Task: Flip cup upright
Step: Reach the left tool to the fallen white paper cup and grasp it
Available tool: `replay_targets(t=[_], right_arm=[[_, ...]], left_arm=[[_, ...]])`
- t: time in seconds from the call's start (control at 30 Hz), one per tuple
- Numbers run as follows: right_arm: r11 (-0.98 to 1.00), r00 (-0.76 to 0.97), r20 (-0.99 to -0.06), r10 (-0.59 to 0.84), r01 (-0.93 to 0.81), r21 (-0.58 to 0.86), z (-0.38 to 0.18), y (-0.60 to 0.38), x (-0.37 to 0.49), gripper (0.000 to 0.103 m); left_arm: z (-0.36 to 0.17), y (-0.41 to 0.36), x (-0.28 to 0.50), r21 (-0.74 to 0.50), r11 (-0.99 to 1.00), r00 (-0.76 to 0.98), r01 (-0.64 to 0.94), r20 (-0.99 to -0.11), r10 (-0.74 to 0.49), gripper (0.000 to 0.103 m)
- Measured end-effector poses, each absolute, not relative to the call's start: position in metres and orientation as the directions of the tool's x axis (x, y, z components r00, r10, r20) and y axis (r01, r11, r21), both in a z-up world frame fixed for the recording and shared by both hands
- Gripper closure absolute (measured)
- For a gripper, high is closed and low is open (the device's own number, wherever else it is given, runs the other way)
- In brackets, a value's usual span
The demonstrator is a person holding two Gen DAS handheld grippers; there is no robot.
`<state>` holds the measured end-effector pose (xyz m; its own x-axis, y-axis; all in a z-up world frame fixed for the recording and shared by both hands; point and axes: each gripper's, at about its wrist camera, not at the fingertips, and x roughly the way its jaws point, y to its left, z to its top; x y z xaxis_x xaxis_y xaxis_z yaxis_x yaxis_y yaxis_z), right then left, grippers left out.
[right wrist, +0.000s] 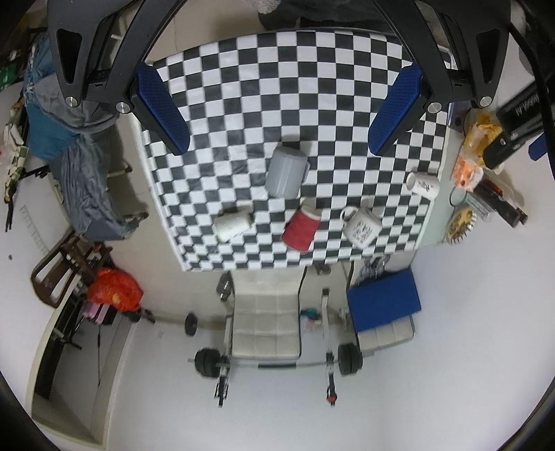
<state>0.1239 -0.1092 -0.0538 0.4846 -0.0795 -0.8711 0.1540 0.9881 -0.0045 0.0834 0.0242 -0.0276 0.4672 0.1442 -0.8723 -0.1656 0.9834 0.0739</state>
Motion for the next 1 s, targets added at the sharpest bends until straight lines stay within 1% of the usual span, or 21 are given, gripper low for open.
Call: replay_targets(t=[0.17,0.27,0.43,0.67,0.8,1.0], right_arm=[[0.992,0.396,-0.916,-0.058,0.123,-0.009,-0.129,-0.081,0.175,0.000],[0.995,0.342,-0.938,-0.054,0.092,-0.024,-0.182,-0.058,0.208,0.000],[0.997,0.253,-0.965,-0.073,0.048,-0.062,-0.272,-0.019,0.263,0.000],[0.994,0.157,-0.982,-0.104,0.060,-0.095,-0.356,0.012,0.324,0.000],[0.991,0.119,-0.986,-0.116,0.085,-0.106,-0.382,0.014,0.343,0.000],[0.986,0.081,-0.990,-0.112,0.132,-0.100,-0.410,0.013,0.364,0.000]], left_arm=[[-0.092,0.073,0.115,0.148,0.949,0.354,-0.279,-0.903,0.245,0.000],[-0.130,0.103,0.136,0.149,0.927,0.264,-0.343,-0.932,0.248,0.000],[-0.189,0.140,0.170,0.090,0.900,0.145,-0.425,-0.975,0.166,0.000],[-0.255,0.156,0.231,-0.023,0.845,0.044,-0.534,-0.999,0.000,0.000],[-0.290,0.171,0.258,-0.070,0.781,0.014,-0.621,-0.997,-0.078,0.001],[-0.330,0.190,0.283,-0.103,0.689,-0.008,-0.717,-0.988,-0.157,0.001]])
